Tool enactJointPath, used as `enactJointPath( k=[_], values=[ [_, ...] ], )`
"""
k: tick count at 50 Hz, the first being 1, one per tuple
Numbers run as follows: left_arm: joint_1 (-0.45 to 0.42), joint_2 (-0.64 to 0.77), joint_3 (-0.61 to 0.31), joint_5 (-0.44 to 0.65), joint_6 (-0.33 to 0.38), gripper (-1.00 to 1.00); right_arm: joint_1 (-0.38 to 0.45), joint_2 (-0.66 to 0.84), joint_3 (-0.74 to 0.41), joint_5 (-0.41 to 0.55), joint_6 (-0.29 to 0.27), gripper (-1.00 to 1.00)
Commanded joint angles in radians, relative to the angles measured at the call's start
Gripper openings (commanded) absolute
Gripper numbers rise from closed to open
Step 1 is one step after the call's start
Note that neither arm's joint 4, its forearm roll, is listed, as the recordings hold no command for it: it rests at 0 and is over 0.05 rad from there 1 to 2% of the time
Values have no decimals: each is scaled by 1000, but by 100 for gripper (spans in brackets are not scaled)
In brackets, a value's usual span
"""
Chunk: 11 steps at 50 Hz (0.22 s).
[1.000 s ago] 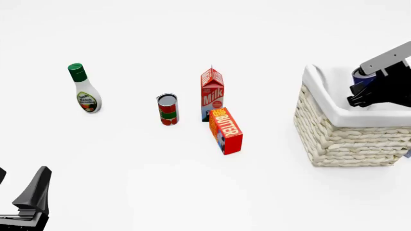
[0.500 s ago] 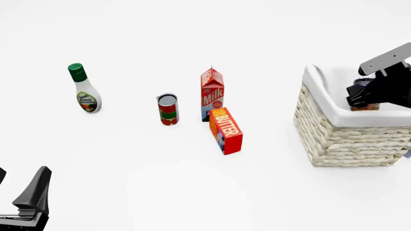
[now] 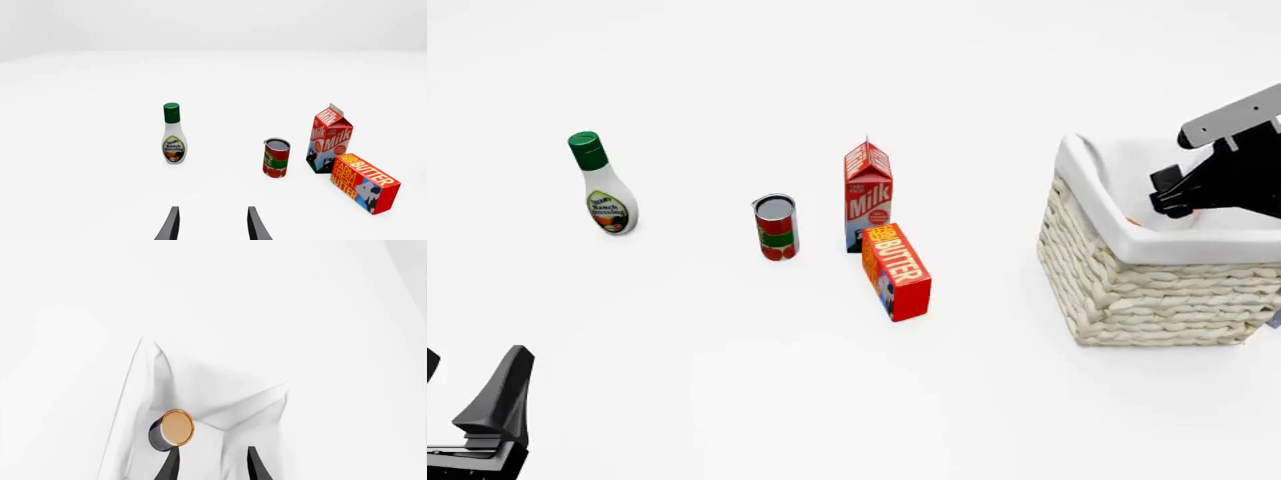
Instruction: Pick the alphabet soup and place it in the basket.
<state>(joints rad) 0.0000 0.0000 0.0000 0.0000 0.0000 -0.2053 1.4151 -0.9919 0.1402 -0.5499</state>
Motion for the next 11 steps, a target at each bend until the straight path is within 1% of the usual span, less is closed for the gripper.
enactJointPath(
  k=[1,11],
  values=[
    [0,0,0,0,0,100,4,-17,-5,10,5,100],
    [0,0,0,0,0,100,22,-82,-24,30,26,100]
  ],
)
